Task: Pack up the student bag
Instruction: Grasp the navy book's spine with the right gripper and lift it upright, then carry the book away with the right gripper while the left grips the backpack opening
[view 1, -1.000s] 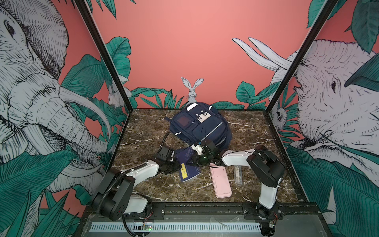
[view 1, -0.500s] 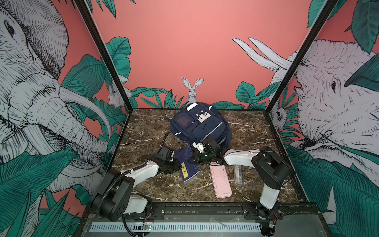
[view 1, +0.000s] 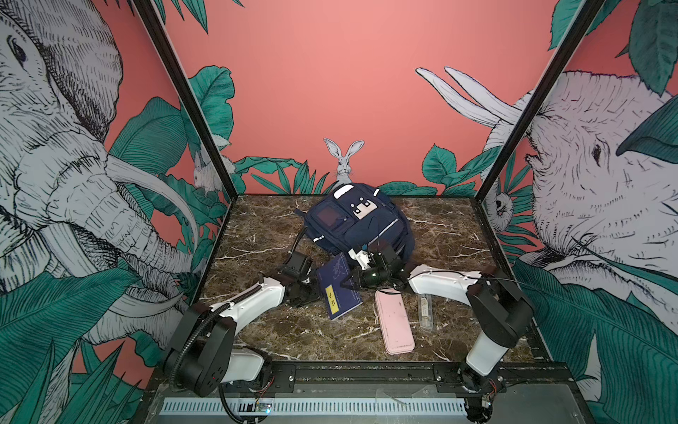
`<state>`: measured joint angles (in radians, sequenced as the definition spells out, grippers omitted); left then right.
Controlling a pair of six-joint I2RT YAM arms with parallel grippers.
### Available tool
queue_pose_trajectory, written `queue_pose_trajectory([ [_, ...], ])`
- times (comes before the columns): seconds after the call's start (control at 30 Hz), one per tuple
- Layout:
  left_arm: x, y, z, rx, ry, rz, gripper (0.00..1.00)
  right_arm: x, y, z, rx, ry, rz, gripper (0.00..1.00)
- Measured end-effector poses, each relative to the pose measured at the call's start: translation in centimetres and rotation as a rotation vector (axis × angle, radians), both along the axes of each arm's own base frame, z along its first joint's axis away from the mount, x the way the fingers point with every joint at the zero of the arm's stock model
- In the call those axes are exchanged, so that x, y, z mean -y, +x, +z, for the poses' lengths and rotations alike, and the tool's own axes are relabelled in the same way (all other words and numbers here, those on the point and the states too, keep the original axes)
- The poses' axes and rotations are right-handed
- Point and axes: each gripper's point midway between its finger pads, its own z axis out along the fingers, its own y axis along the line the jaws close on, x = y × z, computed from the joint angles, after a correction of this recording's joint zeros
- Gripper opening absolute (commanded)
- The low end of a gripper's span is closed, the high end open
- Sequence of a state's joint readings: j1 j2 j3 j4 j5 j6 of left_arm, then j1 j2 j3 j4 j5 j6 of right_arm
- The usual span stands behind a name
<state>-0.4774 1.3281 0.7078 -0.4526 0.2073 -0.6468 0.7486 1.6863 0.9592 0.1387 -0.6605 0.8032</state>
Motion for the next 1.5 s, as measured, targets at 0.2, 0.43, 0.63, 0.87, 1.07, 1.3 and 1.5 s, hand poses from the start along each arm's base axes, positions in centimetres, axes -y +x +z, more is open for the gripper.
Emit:
queue_pose_trajectory([
  [0.2,1.2,4.3,6.5,0.183,0.042,-0.072,0.64,5.5,2.8,4.7,0.084,0.067,-0.131,0.0],
  [0.43,5.0,7.7,9.8,0.287,0.103,-0.202,0.64,15.0,5.3,7.4,0.134,0.076,-0.354,0.0],
  [0.63,11.3,9.6,9.7,0.327,0.15,-0.397,0.6,22.1,5.8,8.4,0.156,0.087,-0.547,0.0],
  [0.87,19.9,10.3,10.1,0.418,0.19,-0.645,0.58,27.9,5.4,7.6,0.101,0.11,-0.723,0.0],
  [1.07,24.5,10.6,9.9,0.474,0.222,-0.795,0.56,31.5,4.8,6.7,0.058,0.141,-0.85,0.0],
  [1.3,26.0,12.1,7.1,0.455,0.288,-0.855,0.54,31.9,4.1,6.2,0.018,0.162,-0.872,0.0],
  [1.5,26.5,12.0,5.0,0.41,0.292,-0.889,0.48,31.5,3.5,6.0,0.018,0.175,-0.859,0.0],
])
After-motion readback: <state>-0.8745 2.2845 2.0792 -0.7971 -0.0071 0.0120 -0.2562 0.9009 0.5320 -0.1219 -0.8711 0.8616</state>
